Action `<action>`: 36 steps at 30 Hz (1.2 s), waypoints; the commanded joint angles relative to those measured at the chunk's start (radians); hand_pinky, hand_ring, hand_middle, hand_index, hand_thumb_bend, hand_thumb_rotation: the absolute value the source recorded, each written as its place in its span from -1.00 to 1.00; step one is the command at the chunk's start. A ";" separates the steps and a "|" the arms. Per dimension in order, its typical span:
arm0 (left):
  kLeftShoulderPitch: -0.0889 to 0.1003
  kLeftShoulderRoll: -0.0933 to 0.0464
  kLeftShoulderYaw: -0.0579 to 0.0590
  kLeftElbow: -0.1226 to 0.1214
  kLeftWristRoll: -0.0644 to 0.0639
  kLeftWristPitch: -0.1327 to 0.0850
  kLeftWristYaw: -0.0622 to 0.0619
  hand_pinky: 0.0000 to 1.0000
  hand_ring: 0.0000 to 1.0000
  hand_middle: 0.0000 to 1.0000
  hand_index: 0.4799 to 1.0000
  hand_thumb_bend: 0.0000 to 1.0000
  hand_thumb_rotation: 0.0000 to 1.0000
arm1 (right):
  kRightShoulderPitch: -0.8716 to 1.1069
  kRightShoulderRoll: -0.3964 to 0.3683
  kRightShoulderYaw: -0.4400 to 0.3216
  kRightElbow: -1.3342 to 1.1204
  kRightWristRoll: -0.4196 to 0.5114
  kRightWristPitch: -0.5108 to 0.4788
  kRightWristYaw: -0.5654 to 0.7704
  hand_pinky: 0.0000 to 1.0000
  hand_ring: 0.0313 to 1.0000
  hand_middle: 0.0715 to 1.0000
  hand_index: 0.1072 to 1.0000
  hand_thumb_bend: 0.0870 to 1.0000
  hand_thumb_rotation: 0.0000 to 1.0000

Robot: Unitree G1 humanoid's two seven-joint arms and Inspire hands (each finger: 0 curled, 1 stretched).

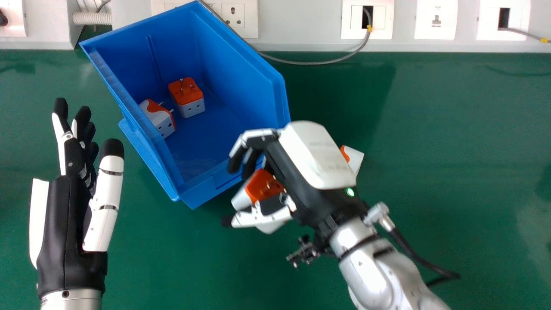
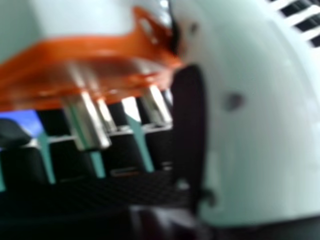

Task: Pick all objects and put in blue box

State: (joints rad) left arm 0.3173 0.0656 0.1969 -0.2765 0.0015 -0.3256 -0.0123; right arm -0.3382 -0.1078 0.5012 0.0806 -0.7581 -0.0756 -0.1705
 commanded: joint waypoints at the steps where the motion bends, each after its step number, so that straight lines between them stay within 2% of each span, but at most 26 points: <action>1: -0.001 0.006 0.001 -0.023 0.004 -0.004 0.003 1.00 1.00 1.00 0.93 -0.31 0.66 | -0.097 0.041 -0.012 0.005 -0.022 0.009 -0.021 -0.81 -0.79 -0.71 -0.19 -0.13 -0.73; 8: 0.016 0.003 -0.003 -0.050 0.014 0.010 0.005 1.00 1.00 1.00 0.95 -0.26 0.66 | -0.313 0.093 -0.018 0.176 -0.021 0.022 -0.018 -0.71 -0.63 -0.50 -0.16 -0.12 -0.74; 11: 0.024 0.000 -0.005 -0.058 0.012 0.012 0.007 1.00 1.00 1.00 0.94 -0.26 0.67 | -0.427 0.121 -0.024 0.305 -0.007 0.014 -0.031 -0.64 -0.53 -0.36 -0.15 -0.11 -0.75; 12: 0.027 -0.002 -0.006 -0.062 0.010 0.013 0.007 1.00 1.00 1.00 0.95 -0.24 0.67 | -0.467 0.131 -0.026 0.354 -0.004 0.015 -0.038 -0.58 -0.44 -0.29 -0.10 -0.09 -0.87; 14: 0.030 -0.001 -0.008 -0.064 0.004 0.014 0.004 1.00 1.00 1.00 0.95 -0.23 0.67 | -0.547 0.154 -0.027 0.458 -0.001 0.027 -0.053 -0.51 -0.40 -0.25 -0.06 -0.08 -0.96; 18: 0.043 -0.004 -0.014 -0.077 0.014 0.018 0.007 1.00 1.00 1.00 0.95 -0.22 0.68 | -0.696 0.204 -0.025 0.648 0.002 0.079 -0.060 -0.40 -0.25 -0.17 -0.07 -0.08 -1.00; 20: 0.047 -0.006 -0.018 -0.081 0.014 0.018 0.008 1.00 1.00 1.00 0.95 -0.21 0.69 | -0.759 0.223 -0.021 0.741 0.010 0.071 -0.083 -0.44 -0.26 -0.18 -0.06 -0.08 -1.00; 23: 0.055 -0.013 -0.024 -0.089 0.004 0.019 0.008 1.00 1.00 1.00 0.94 -0.21 0.67 | -0.864 0.244 0.016 0.902 -0.016 0.061 -0.117 -0.53 -0.39 -0.21 -0.06 -0.08 -1.00; 25: 0.059 -0.017 -0.026 -0.090 0.000 0.021 0.008 1.00 1.00 1.00 0.94 -0.20 0.66 | -0.890 0.266 -0.009 0.967 0.023 0.042 -0.149 -0.54 -0.39 -0.21 -0.07 -0.08 -1.00; 27: 0.064 -0.020 -0.030 -0.094 0.003 0.022 0.009 1.00 1.00 1.00 0.95 -0.19 0.67 | -0.909 0.270 -0.001 1.013 0.027 0.016 -0.169 -0.51 -0.35 -0.19 -0.08 -0.07 -1.00; 28: 0.066 -0.024 -0.031 -0.095 0.000 0.022 0.009 1.00 1.00 1.00 0.95 -0.18 0.66 | -0.919 0.273 0.004 1.035 0.026 0.008 -0.172 -0.52 -0.37 -0.19 -0.09 -0.07 -1.00; 29: 0.068 -0.027 -0.033 -0.097 0.007 0.024 0.013 1.00 1.00 1.00 0.95 -0.19 0.65 | -0.923 0.278 0.000 1.051 0.033 -0.002 -0.184 -0.50 -0.34 -0.18 -0.10 -0.07 -1.00; 32: 0.073 -0.034 -0.041 -0.096 0.013 0.021 0.019 1.00 1.00 1.00 0.96 -0.24 0.62 | -0.937 0.286 0.002 1.085 0.039 -0.024 -0.201 -0.48 -0.30 -0.15 -0.12 -0.06 -1.00; 34: 0.075 -0.039 -0.048 -0.094 0.011 0.020 0.022 1.00 1.00 1.00 0.97 -0.25 0.60 | -0.948 0.288 0.009 1.102 0.037 -0.025 -0.202 -0.50 -0.28 -0.11 -0.10 -0.07 -1.00; 36: 0.075 -0.040 -0.050 -0.084 0.010 0.010 0.022 1.00 1.00 1.00 0.97 -0.25 0.60 | -0.960 0.290 0.022 1.117 0.025 -0.018 -0.209 -0.50 -0.26 -0.06 -0.08 -0.08 -1.00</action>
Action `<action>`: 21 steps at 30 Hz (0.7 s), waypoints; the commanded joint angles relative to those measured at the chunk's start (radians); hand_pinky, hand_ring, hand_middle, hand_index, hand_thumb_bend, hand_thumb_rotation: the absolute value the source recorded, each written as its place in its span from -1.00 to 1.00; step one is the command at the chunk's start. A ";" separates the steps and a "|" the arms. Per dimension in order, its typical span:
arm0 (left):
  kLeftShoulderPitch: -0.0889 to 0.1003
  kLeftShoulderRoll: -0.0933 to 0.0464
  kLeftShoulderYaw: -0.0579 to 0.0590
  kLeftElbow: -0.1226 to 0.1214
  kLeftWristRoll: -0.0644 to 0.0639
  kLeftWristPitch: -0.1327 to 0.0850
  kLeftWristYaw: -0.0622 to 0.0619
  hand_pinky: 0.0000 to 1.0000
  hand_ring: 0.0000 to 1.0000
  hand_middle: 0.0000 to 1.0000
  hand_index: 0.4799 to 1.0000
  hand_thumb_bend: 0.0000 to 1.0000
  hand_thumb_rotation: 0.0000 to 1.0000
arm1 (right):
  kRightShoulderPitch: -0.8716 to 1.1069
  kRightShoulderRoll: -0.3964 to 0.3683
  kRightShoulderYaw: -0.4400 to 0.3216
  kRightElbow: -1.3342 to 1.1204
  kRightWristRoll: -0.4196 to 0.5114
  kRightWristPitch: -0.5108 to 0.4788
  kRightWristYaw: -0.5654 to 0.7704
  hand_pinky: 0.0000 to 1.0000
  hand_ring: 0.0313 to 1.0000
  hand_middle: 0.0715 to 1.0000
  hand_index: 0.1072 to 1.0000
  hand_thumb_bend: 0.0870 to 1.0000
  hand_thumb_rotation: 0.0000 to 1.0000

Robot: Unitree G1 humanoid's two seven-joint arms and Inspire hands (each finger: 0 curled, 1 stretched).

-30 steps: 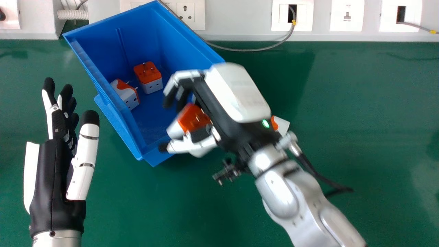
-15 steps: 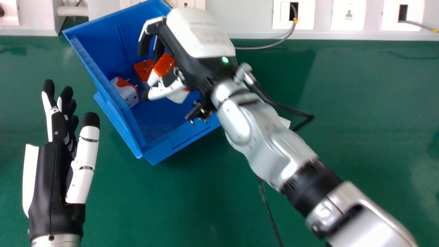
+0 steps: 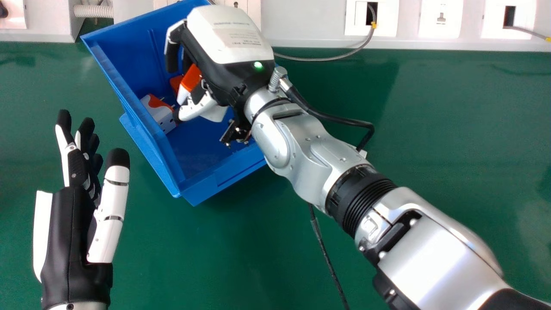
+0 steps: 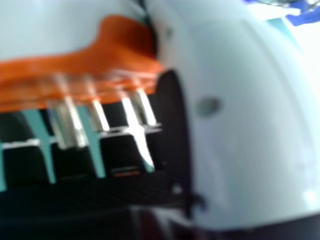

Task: Pick all objects and put in blue box

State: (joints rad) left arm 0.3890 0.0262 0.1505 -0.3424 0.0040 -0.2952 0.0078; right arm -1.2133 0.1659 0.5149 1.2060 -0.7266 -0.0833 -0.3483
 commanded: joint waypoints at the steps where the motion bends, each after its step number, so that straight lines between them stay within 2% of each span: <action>1: 0.003 -0.002 -0.005 -0.014 0.011 -0.026 0.003 1.00 1.00 1.00 0.97 -0.26 0.61 | -0.090 0.018 0.017 -0.001 -0.014 -0.004 -0.034 -0.49 -0.24 -0.04 -0.08 -0.08 -1.00; 3: 0.006 -0.005 -0.009 -0.014 0.016 -0.028 0.008 1.00 1.00 1.00 0.96 -0.26 0.62 | -0.095 0.022 0.009 0.008 0.001 -0.005 -0.037 -0.49 -0.24 -0.03 -0.07 -0.08 -1.00; 4: 0.009 -0.007 -0.011 -0.017 0.019 -0.026 0.010 1.00 1.00 1.00 0.95 -0.26 0.63 | -0.093 0.029 -0.021 0.010 0.036 -0.012 -0.030 -0.47 -0.24 -0.03 -0.07 -0.08 -1.00; 5: 0.009 -0.009 -0.013 -0.017 0.018 -0.028 0.011 1.00 1.00 1.00 0.95 -0.25 0.63 | -0.087 0.030 -0.030 0.008 0.048 -0.020 -0.042 -0.44 -0.22 -0.06 -0.11 -0.11 -0.86; 6: 0.012 -0.010 -0.013 -0.018 0.026 -0.028 0.013 1.00 1.00 1.00 0.93 -0.23 0.63 | -0.085 0.030 -0.034 0.006 0.054 -0.022 -0.039 -0.44 -0.28 -0.15 -0.14 -0.12 -0.78; 7: 0.013 -0.011 -0.014 -0.018 0.024 -0.028 0.012 1.00 1.00 1.00 0.94 -0.24 0.64 | -0.088 0.028 -0.027 0.010 0.052 -0.013 -0.019 -0.45 -0.33 -0.20 -0.15 -0.13 -0.73; 8: 0.015 -0.009 -0.014 -0.017 0.030 -0.029 0.012 1.00 1.00 1.00 0.94 -0.25 0.64 | -0.087 0.025 -0.020 0.010 0.050 -0.011 -0.012 -0.21 -0.06 0.07 0.06 -0.26 -0.18; 9: 0.016 -0.008 -0.015 -0.016 0.031 -0.030 0.012 1.00 1.00 1.00 0.95 -0.25 0.67 | -0.084 0.023 -0.013 0.012 0.047 -0.009 -0.009 0.01 0.25 0.39 0.30 -0.29 0.11; 11: 0.017 -0.009 -0.015 -0.015 0.036 -0.032 0.016 1.00 1.00 1.00 0.97 -0.27 0.69 | -0.077 0.019 0.002 0.011 0.037 -0.005 -0.015 0.33 0.62 0.77 0.68 -0.28 0.37; 12: 0.016 -0.011 -0.016 -0.015 0.035 -0.033 0.017 1.00 1.00 1.00 0.97 -0.27 0.70 | -0.074 0.017 0.011 0.011 0.030 -0.003 -0.018 0.44 0.74 0.88 0.80 -0.28 0.46; 14: 0.014 -0.014 -0.018 -0.013 0.027 -0.031 0.017 1.00 1.00 1.00 0.97 -0.26 0.69 | -0.070 0.014 0.019 0.009 0.028 -0.001 -0.020 0.50 0.84 0.96 0.91 -0.28 0.51; 16: 0.013 -0.015 -0.019 -0.013 0.027 -0.029 0.017 1.00 1.00 1.00 0.97 -0.25 0.67 | -0.066 0.011 0.026 0.006 0.029 0.000 -0.023 0.53 0.87 0.99 0.95 -0.29 0.54; 21: 0.005 -0.013 -0.019 0.000 0.037 -0.040 0.022 1.00 1.00 1.00 0.97 -0.25 0.72 | -0.058 0.007 0.041 0.000 0.029 0.005 -0.032 0.53 0.86 1.00 0.93 -0.32 0.59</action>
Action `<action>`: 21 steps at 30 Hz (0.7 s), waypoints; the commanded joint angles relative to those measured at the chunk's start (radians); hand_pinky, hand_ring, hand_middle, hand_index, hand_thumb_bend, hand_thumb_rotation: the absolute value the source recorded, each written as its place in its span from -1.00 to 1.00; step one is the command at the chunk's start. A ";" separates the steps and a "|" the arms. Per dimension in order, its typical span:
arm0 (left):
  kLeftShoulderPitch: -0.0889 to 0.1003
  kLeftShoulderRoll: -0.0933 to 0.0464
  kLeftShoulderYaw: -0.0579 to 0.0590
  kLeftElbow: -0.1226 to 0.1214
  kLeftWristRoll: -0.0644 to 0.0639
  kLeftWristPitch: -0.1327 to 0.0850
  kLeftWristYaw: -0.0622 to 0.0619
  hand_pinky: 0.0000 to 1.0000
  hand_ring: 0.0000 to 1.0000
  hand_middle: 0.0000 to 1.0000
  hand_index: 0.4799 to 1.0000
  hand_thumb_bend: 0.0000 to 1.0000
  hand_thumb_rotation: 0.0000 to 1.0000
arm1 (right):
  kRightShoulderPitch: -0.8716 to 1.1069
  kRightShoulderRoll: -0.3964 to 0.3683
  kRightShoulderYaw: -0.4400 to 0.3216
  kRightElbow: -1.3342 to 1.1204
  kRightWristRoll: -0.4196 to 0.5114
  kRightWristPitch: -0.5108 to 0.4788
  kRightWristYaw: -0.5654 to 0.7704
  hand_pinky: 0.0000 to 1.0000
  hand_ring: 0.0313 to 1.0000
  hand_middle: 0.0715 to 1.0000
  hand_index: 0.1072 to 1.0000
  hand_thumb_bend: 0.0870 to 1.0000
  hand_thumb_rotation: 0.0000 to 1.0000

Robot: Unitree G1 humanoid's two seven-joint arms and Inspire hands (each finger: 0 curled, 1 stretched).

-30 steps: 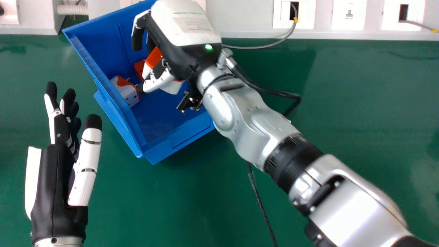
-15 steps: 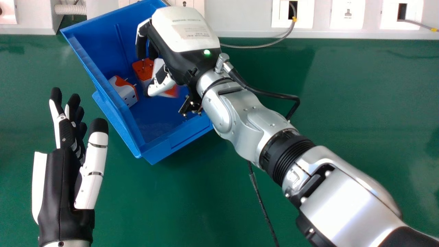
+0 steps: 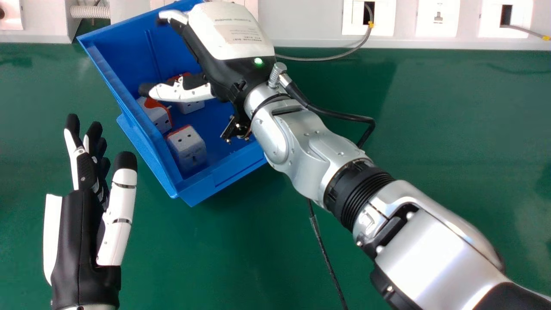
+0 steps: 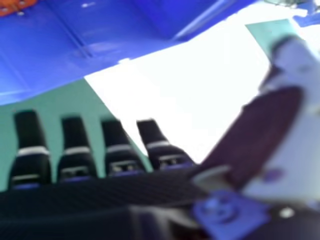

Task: Pick all objects and put in blue box

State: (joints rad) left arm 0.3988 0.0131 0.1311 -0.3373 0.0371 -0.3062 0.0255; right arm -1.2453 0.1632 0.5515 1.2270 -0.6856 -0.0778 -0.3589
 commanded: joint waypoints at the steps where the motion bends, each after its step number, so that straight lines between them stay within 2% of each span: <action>1: -0.007 0.002 0.001 0.000 0.007 -0.035 0.005 1.00 1.00 1.00 0.97 -0.23 0.73 | -0.025 0.009 0.005 -0.021 -0.011 0.000 -0.019 0.54 0.87 1.00 0.94 -0.33 0.62; 4: -0.014 0.009 0.001 0.009 0.010 -0.049 0.003 1.00 1.00 1.00 0.99 -0.25 0.78 | -0.021 0.008 0.007 -0.024 -0.008 -0.001 -0.025 0.54 0.87 1.00 0.93 -0.37 0.63; 9: -0.020 0.006 0.003 0.008 0.006 -0.038 0.006 1.00 1.00 1.00 0.98 -0.30 0.75 | -0.005 0.010 -0.005 -0.033 0.005 -0.011 -0.051 0.49 0.83 0.97 0.89 -0.40 0.45; 12: -0.023 0.009 0.006 0.011 0.009 -0.038 0.008 1.00 1.00 1.00 0.97 -0.28 0.71 | 0.006 0.007 -0.011 -0.052 0.010 0.000 -0.050 0.51 0.85 0.98 0.90 -0.42 0.40; 15: -0.035 0.016 0.011 0.022 0.008 -0.042 0.005 1.00 1.00 1.00 0.98 -0.26 0.72 | 0.028 -0.002 -0.021 -0.090 0.015 -0.006 -0.063 0.51 0.84 0.97 0.91 -0.45 0.33; 19: -0.046 0.024 0.019 0.040 0.006 -0.053 0.002 1.00 1.00 1.00 1.00 -0.29 0.74 | 0.097 -0.029 -0.034 -0.213 0.016 -0.005 -0.083 0.56 0.87 0.98 0.92 -0.53 0.39; 20: -0.048 0.026 0.021 0.048 0.012 -0.062 0.005 1.00 1.00 1.00 1.00 -0.32 0.75 | 0.126 -0.036 -0.041 -0.260 0.017 -0.001 -0.091 0.59 0.88 0.99 0.92 -0.54 0.38; 21: -0.049 0.027 0.023 0.052 0.011 -0.063 0.005 1.00 1.00 1.00 1.00 -0.32 0.76 | 0.157 -0.042 -0.049 -0.315 0.020 0.006 -0.089 0.58 0.87 0.98 0.92 -0.53 0.36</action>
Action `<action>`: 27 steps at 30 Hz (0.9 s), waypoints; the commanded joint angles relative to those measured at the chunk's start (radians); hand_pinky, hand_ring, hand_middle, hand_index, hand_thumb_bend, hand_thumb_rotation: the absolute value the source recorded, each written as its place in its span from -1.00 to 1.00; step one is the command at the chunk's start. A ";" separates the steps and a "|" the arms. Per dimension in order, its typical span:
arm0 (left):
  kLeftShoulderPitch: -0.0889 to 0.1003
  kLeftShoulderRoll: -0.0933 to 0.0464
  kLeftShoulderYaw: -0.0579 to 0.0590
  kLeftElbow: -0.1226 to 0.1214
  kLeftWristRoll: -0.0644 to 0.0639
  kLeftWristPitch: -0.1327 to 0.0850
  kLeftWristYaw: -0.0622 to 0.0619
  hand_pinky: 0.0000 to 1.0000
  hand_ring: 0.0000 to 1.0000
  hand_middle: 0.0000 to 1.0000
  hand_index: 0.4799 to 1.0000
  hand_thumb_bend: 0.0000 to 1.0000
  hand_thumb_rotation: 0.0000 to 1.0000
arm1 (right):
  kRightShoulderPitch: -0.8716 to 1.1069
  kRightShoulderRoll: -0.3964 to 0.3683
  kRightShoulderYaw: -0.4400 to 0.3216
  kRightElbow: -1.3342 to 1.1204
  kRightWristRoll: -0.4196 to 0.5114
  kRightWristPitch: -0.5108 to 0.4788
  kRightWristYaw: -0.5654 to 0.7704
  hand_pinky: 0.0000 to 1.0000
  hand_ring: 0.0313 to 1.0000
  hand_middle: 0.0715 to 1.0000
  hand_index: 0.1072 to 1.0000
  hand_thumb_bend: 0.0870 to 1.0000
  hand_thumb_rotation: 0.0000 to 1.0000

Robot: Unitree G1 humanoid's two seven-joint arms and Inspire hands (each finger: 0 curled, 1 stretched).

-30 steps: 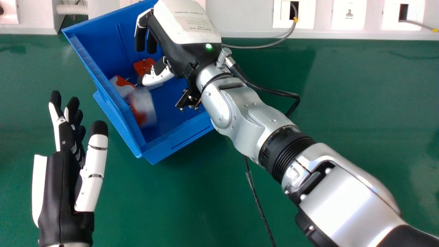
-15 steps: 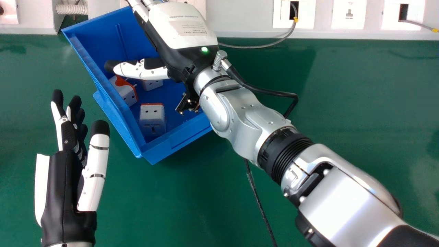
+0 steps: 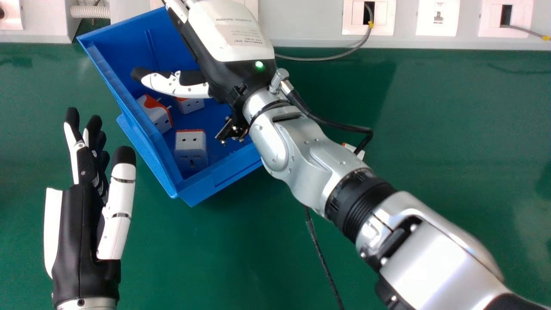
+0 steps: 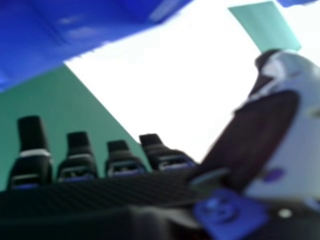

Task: Pick all objects and put in blue box

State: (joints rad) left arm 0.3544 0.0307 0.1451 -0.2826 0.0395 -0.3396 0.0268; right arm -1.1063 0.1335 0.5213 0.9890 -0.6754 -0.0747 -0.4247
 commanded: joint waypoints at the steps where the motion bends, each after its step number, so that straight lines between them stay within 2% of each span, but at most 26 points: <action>1: -0.005 0.011 0.010 0.000 0.008 -0.030 0.003 1.00 1.00 1.00 0.99 -0.31 0.77 | 0.048 -0.019 -0.024 -0.128 0.009 0.009 -0.021 0.60 0.88 0.99 0.92 -0.52 0.33; 3: -0.006 0.015 0.012 0.007 0.008 -0.032 0.002 1.00 1.00 1.00 0.99 -0.32 0.78 | 0.115 -0.041 -0.024 -0.248 -0.010 0.022 -0.016 0.60 0.87 0.98 0.91 -0.53 0.23; 6: -0.011 0.018 0.012 0.017 0.011 -0.036 0.003 1.00 1.00 1.00 1.00 -0.39 0.79 | 0.231 -0.077 -0.021 -0.448 -0.033 0.044 0.009 0.63 0.90 1.00 0.92 -0.58 0.26; 8: -0.014 0.020 0.012 0.021 0.013 -0.037 0.005 1.00 1.00 1.00 0.99 -0.38 0.82 | 0.291 -0.092 -0.021 -0.550 -0.042 0.060 0.024 0.58 0.88 0.98 0.89 -0.57 0.21; 11: -0.015 0.026 0.014 0.022 0.024 -0.036 0.008 1.00 1.00 1.00 1.00 -0.38 0.83 | 0.419 -0.126 -0.019 -0.749 -0.064 0.084 0.060 0.55 0.87 0.97 0.85 -0.56 -0.01; 13: -0.015 0.027 0.016 0.023 0.019 -0.035 0.006 1.00 1.00 1.00 1.00 -0.36 0.83 | 0.509 -0.151 -0.019 -0.874 -0.077 0.096 0.087 0.56 0.88 0.97 0.85 -0.57 -0.07; 17: -0.017 0.028 0.019 0.024 0.008 -0.039 0.004 1.00 1.00 1.00 1.00 -0.44 0.79 | 0.694 -0.208 -0.030 -1.097 -0.094 0.115 0.156 0.63 0.94 1.00 0.92 -0.62 0.32; 22: -0.017 0.029 0.022 0.016 -0.002 -0.025 -0.002 1.00 1.00 1.00 1.00 -0.41 0.79 | 0.856 -0.268 -0.054 -1.229 -0.104 0.080 0.173 0.70 0.98 1.00 1.00 -0.61 0.42; 24: -0.022 0.032 0.022 0.019 -0.001 -0.027 -0.004 1.00 1.00 1.00 1.00 -0.39 0.79 | 0.917 -0.290 -0.070 -1.256 -0.100 0.066 0.166 0.71 0.96 1.00 1.00 -0.52 0.55; 27: -0.029 0.034 0.022 0.025 0.013 -0.032 0.001 1.00 1.00 1.00 0.99 -0.39 0.80 | 0.992 -0.311 -0.098 -1.295 -0.093 0.055 0.167 0.70 0.94 1.00 0.97 -0.41 0.67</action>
State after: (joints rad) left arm 0.3349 0.0564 0.1645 -0.2463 0.0417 -0.3541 0.0252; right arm -0.1308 -0.1727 0.4456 -0.2545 -0.7620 0.0040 -0.2478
